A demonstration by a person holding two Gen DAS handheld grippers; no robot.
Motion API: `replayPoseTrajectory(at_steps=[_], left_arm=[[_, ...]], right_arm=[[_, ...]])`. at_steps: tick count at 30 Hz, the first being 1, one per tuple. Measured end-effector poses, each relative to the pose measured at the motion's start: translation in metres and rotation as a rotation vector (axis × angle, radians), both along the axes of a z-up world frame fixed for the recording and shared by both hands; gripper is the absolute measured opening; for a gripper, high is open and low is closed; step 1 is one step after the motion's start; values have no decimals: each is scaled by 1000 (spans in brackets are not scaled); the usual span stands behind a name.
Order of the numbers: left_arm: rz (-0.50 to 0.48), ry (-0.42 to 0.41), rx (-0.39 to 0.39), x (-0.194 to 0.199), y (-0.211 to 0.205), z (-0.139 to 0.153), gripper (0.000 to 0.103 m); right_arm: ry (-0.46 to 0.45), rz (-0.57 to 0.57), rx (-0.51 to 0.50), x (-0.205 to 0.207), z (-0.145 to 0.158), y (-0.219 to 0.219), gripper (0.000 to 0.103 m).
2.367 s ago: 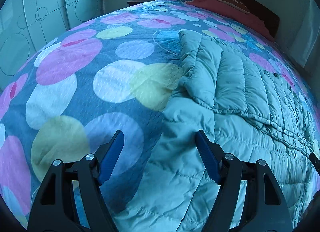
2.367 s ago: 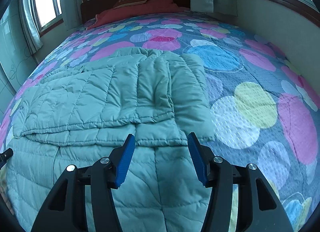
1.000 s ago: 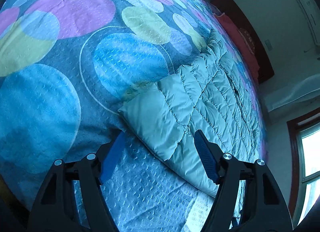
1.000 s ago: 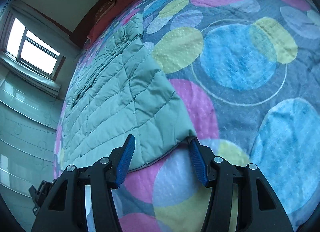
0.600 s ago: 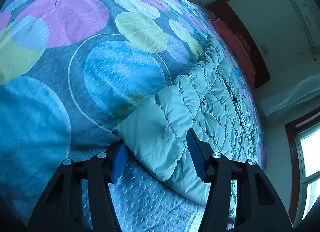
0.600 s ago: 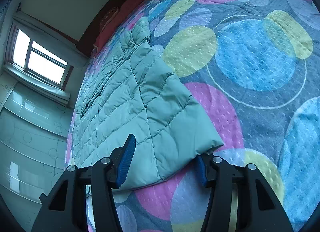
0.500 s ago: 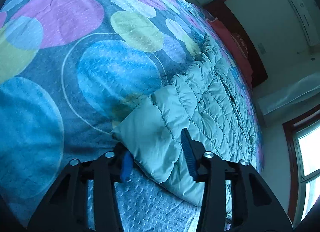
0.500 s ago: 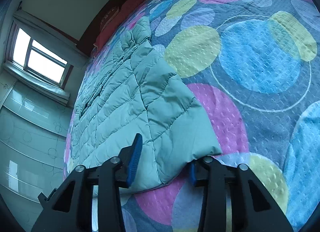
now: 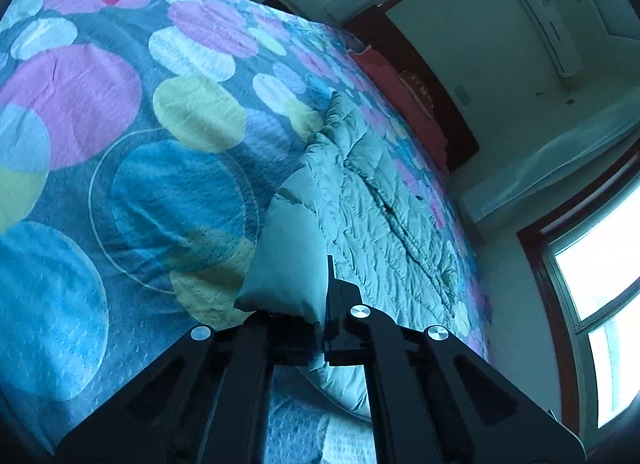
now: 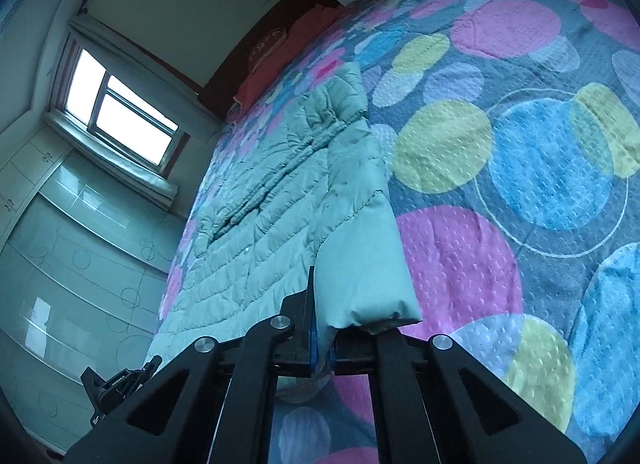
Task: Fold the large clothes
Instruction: 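Lift the hem with both grippers and fold it toward the collar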
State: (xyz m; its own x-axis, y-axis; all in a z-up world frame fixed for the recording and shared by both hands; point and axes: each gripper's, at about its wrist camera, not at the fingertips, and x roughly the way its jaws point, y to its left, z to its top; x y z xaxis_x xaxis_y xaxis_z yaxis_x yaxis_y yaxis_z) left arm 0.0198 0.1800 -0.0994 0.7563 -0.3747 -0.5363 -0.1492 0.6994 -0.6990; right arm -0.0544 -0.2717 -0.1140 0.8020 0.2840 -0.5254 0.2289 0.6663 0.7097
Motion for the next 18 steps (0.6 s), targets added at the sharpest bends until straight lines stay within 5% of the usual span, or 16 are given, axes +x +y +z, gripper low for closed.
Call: replayPoseTrajectory(at_steps=[8,18], left_arm=[[-9,-56,-30,-4,10,32,2],[-33,-118,11,81,-6,64,2]], right_arm=[[-74,28,8,6,30,-5,3],[-137,30,4,85,59,-14,3]])
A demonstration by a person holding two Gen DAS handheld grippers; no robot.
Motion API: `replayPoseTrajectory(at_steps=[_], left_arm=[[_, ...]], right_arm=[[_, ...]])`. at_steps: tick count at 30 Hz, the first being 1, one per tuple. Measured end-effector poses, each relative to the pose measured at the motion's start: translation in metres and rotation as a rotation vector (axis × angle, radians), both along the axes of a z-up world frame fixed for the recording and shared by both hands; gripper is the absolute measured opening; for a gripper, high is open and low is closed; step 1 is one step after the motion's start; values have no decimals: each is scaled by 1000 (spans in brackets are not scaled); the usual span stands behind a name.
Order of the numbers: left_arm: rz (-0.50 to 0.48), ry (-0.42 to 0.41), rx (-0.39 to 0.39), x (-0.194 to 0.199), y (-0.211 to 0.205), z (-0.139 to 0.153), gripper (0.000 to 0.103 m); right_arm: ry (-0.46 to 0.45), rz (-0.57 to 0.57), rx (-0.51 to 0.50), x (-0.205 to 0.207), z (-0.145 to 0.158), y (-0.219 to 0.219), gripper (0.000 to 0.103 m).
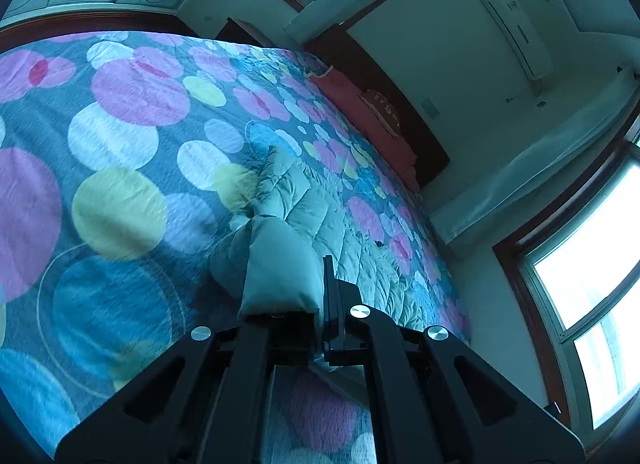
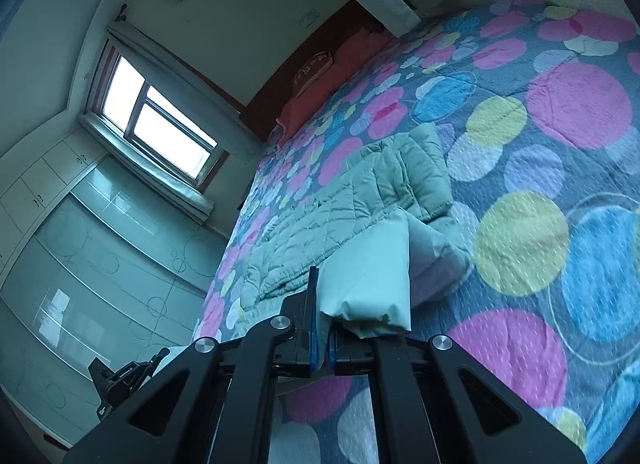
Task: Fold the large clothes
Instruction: 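Lift the hem with both grippers and fold it toward the collar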
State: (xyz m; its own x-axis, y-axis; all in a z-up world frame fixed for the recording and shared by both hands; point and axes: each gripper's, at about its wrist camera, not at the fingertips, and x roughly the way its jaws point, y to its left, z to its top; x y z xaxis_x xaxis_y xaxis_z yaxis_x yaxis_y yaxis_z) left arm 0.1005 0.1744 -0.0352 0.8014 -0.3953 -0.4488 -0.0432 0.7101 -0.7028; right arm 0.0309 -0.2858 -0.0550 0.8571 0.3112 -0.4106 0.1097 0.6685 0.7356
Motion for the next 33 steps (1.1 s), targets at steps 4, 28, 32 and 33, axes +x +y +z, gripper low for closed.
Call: replayPoseTrajectory(at_steps=[4,28,32,33], left_arm=[[-6,-1,31,50,-12,3,2],[6,120,323,317,-85,-53,2],[-16,153,368,332,-93,-68,2],[-23,157,364,333,-93,-68,2]], right_arm=[[2,-4,-3,49,2,-5,3],[240,-57,-74,316,-79,-53,3],[271,-48,-91,323,-89,-53,5],[269,-44,-96,323,-88,-53,7]])
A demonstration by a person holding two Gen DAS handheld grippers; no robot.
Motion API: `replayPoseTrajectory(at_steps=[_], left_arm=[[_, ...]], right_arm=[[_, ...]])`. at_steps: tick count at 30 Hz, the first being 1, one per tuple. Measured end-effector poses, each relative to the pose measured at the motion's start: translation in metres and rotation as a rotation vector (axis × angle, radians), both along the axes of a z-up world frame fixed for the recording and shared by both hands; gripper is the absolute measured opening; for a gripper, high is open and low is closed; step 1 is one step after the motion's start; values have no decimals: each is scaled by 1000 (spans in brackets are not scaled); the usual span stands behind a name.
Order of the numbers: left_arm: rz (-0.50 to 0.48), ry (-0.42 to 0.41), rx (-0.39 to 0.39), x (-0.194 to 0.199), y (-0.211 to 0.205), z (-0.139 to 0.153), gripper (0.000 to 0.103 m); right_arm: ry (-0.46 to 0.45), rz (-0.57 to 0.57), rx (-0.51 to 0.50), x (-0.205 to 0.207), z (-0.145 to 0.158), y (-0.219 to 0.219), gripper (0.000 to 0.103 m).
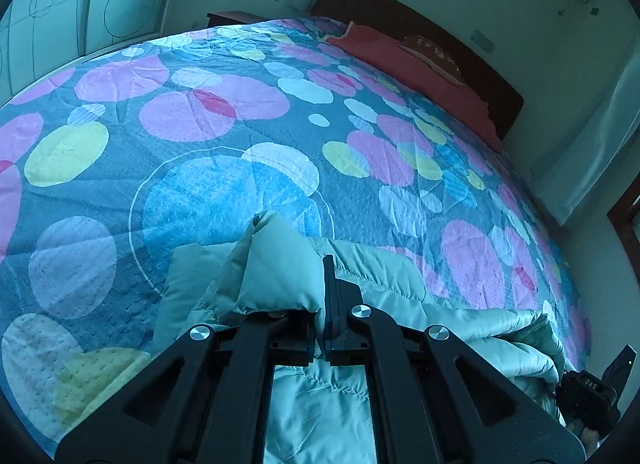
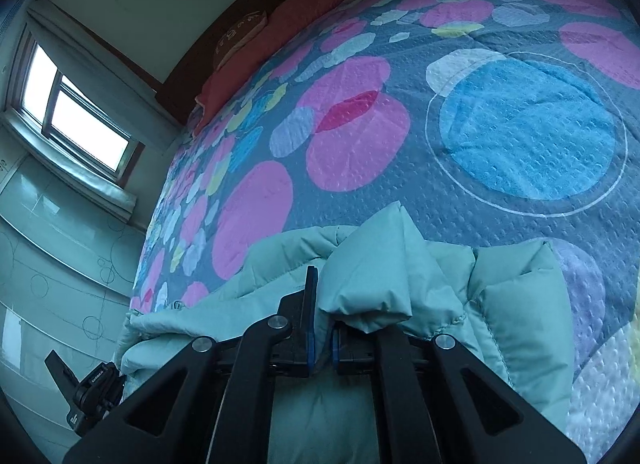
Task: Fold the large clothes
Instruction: 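Open both grippers and release the folded hem onto the jacket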
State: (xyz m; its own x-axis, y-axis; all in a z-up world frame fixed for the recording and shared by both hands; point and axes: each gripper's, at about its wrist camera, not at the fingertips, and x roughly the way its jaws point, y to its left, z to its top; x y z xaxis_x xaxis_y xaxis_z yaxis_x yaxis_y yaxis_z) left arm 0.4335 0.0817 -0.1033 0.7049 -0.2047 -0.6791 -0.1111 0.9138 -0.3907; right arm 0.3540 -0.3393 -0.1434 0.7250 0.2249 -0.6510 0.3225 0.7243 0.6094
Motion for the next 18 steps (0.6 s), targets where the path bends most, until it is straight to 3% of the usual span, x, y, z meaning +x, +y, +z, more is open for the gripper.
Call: replayPoseTrajectory(at_steps=[1,3,5,6,11,18], left_arm=[[-3,3,3,0,0,1,4],[-10,-1,8,-1,0,5,14],[-6,-26,22,-7,1,16,39],[-4,-44,30,-10,1,21,43],[-57,-93,85,-24,-6,41,48],[-110,-5,218,7,-31,17,48]], right_arm=[[-6,5,-3,-1,2,0,9],[-25,9,-20,-4,8,0,29],[-58,0,-52,-11,20,2,48],[-75,-2,-68,-14,25,3,51],[-86,43,-147,-16,45,17,51],[32,180,-328,31,35,59,51]])
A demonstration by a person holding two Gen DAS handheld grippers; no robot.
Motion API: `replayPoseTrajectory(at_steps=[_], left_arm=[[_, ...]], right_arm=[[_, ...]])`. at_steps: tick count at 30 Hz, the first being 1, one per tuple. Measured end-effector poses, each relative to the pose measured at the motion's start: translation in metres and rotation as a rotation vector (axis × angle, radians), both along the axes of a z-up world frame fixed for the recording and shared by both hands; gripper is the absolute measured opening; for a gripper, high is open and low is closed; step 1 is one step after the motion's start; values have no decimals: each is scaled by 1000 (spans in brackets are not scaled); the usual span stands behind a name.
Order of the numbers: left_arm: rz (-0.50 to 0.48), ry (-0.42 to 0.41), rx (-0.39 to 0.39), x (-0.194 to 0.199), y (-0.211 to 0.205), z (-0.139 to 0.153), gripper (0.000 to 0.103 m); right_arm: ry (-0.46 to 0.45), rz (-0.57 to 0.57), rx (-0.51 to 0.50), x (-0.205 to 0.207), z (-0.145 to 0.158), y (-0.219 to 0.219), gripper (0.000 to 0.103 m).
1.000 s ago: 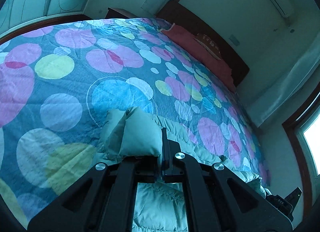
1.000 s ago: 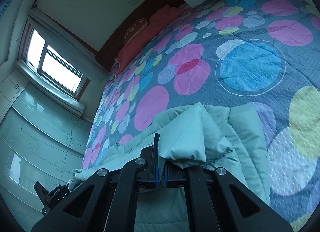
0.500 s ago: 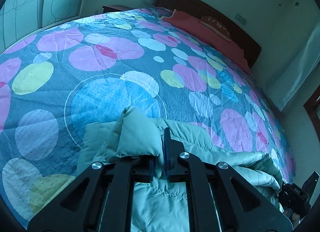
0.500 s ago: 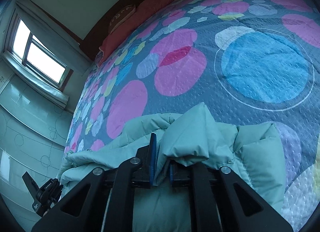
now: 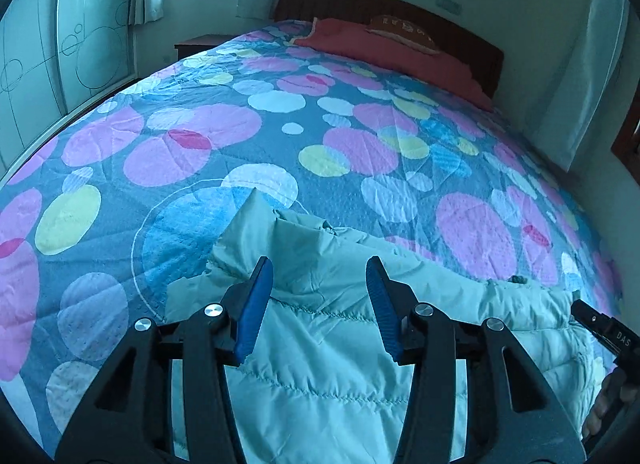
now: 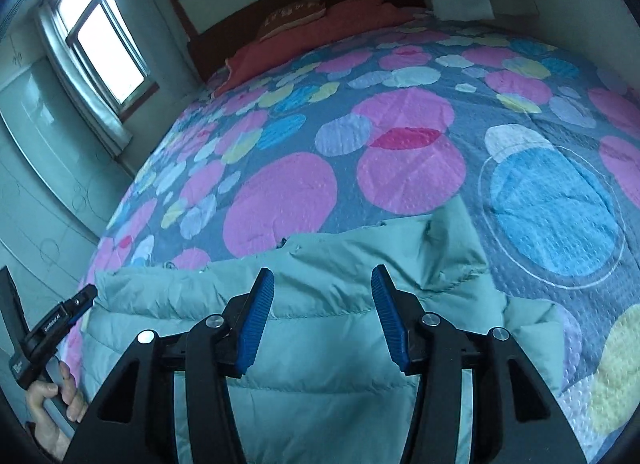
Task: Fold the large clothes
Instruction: 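Open both grippers and release the folded hem onto the jacket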
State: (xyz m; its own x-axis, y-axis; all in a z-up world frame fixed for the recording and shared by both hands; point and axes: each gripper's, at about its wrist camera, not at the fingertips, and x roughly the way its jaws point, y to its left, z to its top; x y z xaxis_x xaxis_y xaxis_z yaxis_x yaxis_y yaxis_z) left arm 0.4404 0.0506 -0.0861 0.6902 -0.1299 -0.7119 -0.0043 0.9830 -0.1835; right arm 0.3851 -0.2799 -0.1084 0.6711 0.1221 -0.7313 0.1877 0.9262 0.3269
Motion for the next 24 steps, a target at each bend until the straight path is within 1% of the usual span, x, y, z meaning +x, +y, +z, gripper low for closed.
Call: replayPoseTrajectory(at_steps=[3,5,7,11,14,15,16,17,19,20,21,22,24], left_arm=[[0,33,31,13,-6,-15,48],[3,48,74,20,-9,-25,48],[1,67,105,26,-12,-35,48],[0,85,136,35,-18,-50,49],[-1,96,160,35,-20,-44,49],[-8,101,143,31,-18,-38,49],[-17,97,109,27,-15,-32,49],[-22,82,80,21,-10,-25,49],[-18,56,82,14,-5,-17,49],[-12,55,85,13,-2,-17,49],[-8,70,88,16,0,-21,49],[0,99,93,21,2,-28,49],[21,142,74,30,6,-42,49]], right_arm=[[41,22,-117,17,-12,15,51],[76,28,-157,24,-23,20,51],[110,31,-167,29,-36,21,51],[96,20,-150,31,-46,18,51],[108,15,-150,29,-39,16,51],[105,8,-136,27,-35,13,51],[95,-5,-123,22,-30,7,51],[92,-20,-127,18,-26,2,51],[96,-47,-169,12,-25,-7,51],[107,-57,-194,11,-27,-10,51],[123,-64,-210,12,-31,-13,51],[136,-69,-206,12,-38,-17,51],[134,-73,-179,14,-45,-23,51]])
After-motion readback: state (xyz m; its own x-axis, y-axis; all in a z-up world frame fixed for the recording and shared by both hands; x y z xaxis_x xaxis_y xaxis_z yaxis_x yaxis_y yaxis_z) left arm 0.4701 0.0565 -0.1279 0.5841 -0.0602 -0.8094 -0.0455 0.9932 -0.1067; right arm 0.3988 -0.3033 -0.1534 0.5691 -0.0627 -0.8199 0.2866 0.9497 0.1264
